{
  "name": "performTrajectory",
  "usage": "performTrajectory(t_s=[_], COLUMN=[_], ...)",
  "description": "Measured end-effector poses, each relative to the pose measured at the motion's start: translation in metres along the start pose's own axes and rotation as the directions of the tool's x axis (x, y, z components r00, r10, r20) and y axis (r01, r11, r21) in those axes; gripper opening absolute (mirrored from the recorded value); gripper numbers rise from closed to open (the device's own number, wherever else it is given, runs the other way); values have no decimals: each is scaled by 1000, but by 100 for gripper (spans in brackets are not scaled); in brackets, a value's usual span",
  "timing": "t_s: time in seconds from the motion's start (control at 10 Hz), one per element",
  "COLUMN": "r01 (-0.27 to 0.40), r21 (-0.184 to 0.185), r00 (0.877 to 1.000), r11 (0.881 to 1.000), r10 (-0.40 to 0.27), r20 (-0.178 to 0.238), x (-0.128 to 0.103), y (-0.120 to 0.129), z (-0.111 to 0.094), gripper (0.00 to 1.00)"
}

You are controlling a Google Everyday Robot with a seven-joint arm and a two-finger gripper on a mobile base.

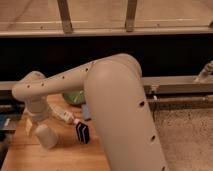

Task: Place the ceramic cup over the eraser

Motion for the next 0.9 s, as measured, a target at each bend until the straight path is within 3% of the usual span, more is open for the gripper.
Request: performTrajectory(t_s=[0.4, 0.9], r01=[-4, -5], r21=[-27, -65], r00=[1000, 999], r11=[1000, 998], r10=[3, 2], r20=[-31, -40], x=[2, 1], y=[6, 9], z=[26, 50], gripper=[80, 80])
